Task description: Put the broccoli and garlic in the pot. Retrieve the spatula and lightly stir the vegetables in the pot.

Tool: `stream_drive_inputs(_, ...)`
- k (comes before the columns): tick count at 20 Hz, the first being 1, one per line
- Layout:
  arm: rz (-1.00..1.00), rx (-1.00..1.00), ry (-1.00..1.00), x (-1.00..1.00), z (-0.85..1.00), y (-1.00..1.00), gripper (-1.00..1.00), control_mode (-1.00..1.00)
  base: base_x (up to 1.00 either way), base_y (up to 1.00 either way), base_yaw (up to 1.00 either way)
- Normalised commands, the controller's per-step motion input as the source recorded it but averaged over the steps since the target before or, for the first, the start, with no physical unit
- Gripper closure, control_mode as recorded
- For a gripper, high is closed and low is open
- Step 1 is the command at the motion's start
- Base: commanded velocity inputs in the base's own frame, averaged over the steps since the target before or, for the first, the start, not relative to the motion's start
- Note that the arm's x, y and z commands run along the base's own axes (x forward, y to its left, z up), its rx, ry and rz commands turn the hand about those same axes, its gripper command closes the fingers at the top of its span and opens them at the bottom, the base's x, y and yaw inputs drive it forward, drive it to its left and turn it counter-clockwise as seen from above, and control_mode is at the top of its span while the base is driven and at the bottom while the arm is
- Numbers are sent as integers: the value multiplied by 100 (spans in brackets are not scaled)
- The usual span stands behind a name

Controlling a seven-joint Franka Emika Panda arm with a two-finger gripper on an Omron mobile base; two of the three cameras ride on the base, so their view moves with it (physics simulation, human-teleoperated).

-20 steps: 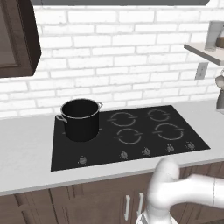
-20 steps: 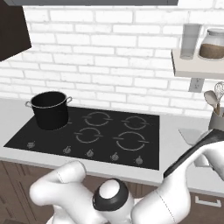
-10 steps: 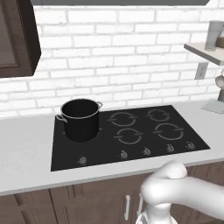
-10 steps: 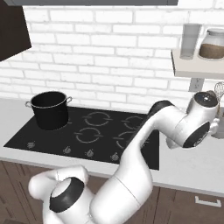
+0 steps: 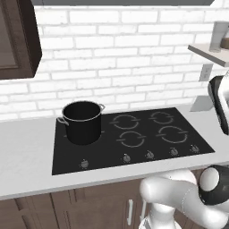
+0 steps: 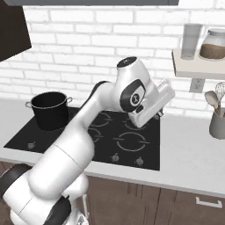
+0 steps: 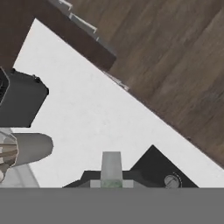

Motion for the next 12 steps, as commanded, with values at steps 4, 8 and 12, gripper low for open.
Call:
stream_drive_inputs(4, 15, -37, 24, 31, 72, 100, 100, -100, 0, 0, 0)
stream_drive_inputs(8, 23, -35, 19, 37, 55, 100, 100, -100, 0, 0, 0)
stream_drive_inputs(12, 30, -33, 17, 42, 39, 100, 100, -100, 0, 0, 0)
